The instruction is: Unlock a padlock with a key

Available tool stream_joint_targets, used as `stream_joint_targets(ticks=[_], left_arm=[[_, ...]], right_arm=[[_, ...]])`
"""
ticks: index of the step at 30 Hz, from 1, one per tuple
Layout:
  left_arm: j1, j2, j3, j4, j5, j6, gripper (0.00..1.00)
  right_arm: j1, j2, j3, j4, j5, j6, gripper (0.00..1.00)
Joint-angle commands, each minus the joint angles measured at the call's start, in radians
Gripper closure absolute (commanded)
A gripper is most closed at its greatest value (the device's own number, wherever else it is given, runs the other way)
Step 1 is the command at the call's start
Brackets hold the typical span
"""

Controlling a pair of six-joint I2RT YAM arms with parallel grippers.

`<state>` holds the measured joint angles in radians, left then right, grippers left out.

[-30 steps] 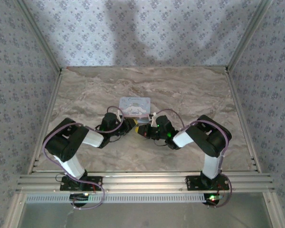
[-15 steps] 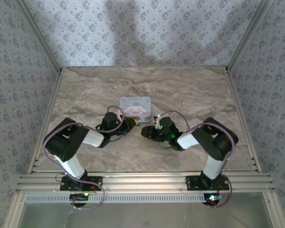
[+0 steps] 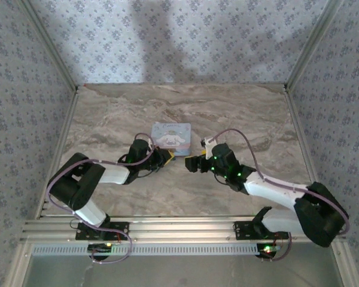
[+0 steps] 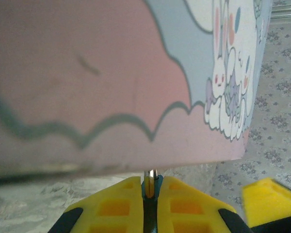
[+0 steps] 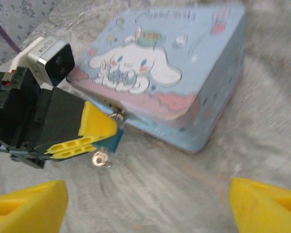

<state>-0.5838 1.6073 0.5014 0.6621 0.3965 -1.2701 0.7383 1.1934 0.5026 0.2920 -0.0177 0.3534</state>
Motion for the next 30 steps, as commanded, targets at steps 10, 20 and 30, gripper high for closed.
stream_joint_targets(ticks=[10,20,30], left_arm=[[-0.011,-0.070,0.060,-0.189,0.006,-0.038,1.00],[-0.031,-0.084,0.066,-0.201,-0.005,-0.108,1.00],[-0.043,-0.101,0.068,-0.216,-0.002,-0.129,1.00]], right_arm=[[0.107,-0.230,-0.126,0.142,0.024,-0.760,0.00],[0.282,-0.025,-0.091,0.175,0.226,-1.053,0.00],[0.285,0.207,-0.066,0.391,0.216,-0.939,0.17]])
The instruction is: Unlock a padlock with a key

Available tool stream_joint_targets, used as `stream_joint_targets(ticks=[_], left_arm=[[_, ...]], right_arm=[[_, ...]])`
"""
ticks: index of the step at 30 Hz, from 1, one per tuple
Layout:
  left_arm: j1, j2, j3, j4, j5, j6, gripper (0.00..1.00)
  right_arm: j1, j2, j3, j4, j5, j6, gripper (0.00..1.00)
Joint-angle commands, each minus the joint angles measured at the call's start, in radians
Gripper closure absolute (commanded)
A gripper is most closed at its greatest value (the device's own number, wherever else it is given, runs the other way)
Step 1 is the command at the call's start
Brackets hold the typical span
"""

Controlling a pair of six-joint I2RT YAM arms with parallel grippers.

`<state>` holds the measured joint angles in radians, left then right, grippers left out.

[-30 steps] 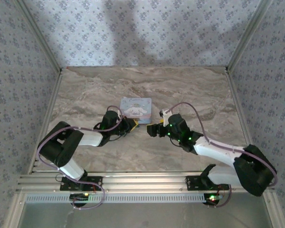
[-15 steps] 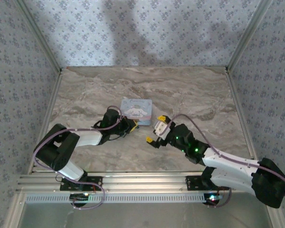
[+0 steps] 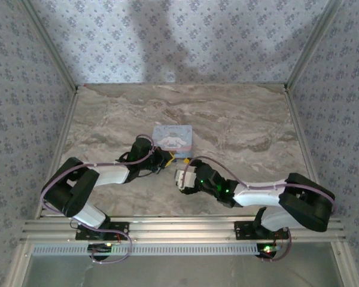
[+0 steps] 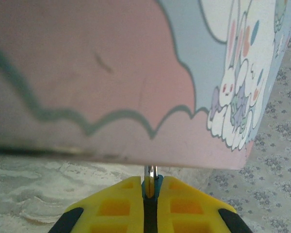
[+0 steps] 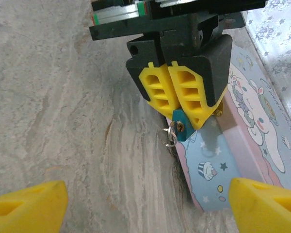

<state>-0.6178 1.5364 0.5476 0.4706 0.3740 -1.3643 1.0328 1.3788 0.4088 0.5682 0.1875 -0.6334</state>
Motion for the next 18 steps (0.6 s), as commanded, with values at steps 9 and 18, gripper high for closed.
stream_joint_targets(ticks=[9,18], left_arm=[[-0.014,-0.031,0.022,-0.026,0.026,-0.036,1.00],[-0.017,-0.030,0.022,-0.026,0.026,-0.038,1.00]], right_arm=[[-0.025,0.125,0.057,0.171,0.017,0.087,0.43],[-0.017,0.210,0.091,0.220,0.068,0.107,0.68]])
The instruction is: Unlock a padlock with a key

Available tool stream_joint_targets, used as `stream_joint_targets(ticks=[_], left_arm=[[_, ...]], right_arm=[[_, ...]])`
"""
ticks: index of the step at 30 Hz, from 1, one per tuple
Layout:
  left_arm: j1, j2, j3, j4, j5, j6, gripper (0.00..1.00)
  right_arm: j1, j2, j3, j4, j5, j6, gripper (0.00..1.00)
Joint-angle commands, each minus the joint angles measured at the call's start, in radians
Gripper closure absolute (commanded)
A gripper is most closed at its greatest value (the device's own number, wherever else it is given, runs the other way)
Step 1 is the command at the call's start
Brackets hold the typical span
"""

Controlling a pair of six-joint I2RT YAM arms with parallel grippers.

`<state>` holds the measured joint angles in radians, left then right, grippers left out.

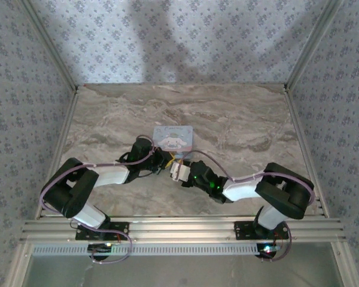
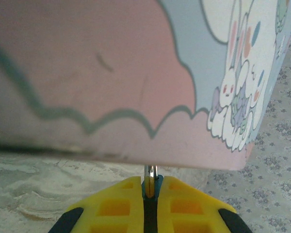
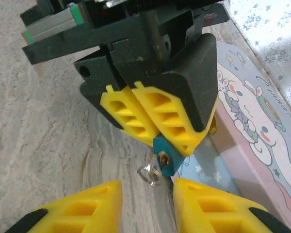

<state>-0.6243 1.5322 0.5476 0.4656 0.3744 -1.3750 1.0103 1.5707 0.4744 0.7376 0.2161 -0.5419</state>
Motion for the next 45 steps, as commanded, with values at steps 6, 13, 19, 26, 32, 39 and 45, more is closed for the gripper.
stream_joint_targets(ticks=[6,13,19,26,32,39,45], left_arm=[[-0.011,-0.024,0.023,-0.021,0.025,-0.027,1.00],[-0.013,-0.020,0.024,-0.020,0.027,-0.027,1.00],[-0.015,-0.013,0.026,-0.017,0.033,-0.027,1.00],[-0.016,-0.001,0.029,-0.010,0.038,-0.030,1.00],[-0.018,0.008,0.034,-0.002,0.042,-0.033,1.00],[-0.019,0.024,0.036,0.004,0.040,-0.033,1.00],[-0.020,0.036,0.037,-0.002,0.021,-0.015,1.00]], right_arm=[[0.008,0.040,0.027,0.068,0.056,0.020,0.74],[0.013,0.070,0.040,0.081,0.075,0.027,0.80],[0.016,0.092,0.046,0.101,0.091,0.031,0.81],[0.015,0.105,0.053,0.120,0.108,0.057,0.89],[0.012,0.105,0.054,0.129,0.144,0.168,1.00],[0.014,0.096,0.030,0.124,0.160,0.385,1.00],[-0.005,0.080,-0.014,0.129,0.113,0.614,1.00]])
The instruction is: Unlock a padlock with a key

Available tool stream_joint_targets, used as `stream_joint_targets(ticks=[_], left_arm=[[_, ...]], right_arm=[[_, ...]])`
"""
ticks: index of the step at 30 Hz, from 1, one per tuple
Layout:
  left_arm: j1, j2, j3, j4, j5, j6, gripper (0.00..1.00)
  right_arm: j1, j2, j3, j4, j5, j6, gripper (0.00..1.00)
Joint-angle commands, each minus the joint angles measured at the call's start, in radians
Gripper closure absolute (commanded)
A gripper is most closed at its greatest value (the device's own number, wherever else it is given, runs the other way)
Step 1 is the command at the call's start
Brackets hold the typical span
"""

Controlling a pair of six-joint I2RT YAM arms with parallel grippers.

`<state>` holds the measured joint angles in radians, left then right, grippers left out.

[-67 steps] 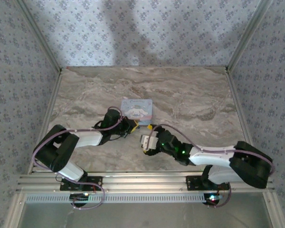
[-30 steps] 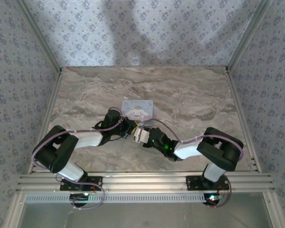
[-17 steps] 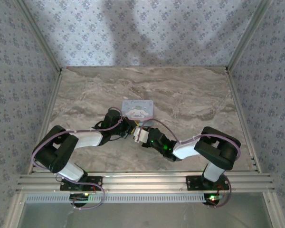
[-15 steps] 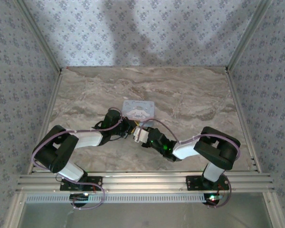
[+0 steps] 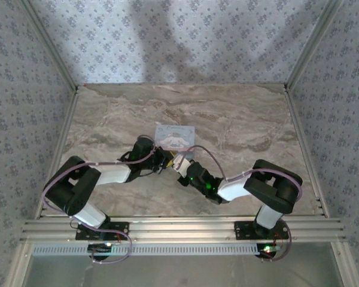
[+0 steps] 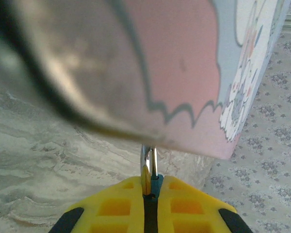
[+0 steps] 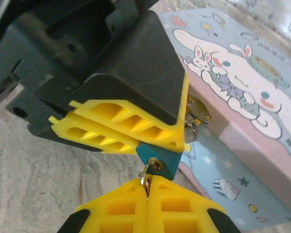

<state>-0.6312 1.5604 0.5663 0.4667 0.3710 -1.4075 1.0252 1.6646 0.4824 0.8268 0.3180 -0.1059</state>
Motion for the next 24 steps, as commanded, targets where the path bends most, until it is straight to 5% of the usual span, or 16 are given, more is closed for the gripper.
stream_joint_targets(ticks=[1,6,15,24], left_arm=[[-0.013,0.011,0.018,-0.003,0.022,0.018,1.00],[-0.013,0.013,0.026,-0.010,0.011,0.042,0.90],[0.021,-0.095,0.043,-0.187,-0.044,0.166,0.48],[0.150,-0.222,0.024,-0.321,-0.043,0.277,0.27]], right_arm=[[-0.025,-0.014,-0.024,0.039,-0.004,0.226,1.00],[-0.053,0.002,-0.031,0.031,-0.078,0.371,1.00],[-0.088,0.053,-0.084,0.123,-0.144,0.552,1.00],[-0.108,0.061,-0.131,0.193,-0.225,0.707,1.00]])
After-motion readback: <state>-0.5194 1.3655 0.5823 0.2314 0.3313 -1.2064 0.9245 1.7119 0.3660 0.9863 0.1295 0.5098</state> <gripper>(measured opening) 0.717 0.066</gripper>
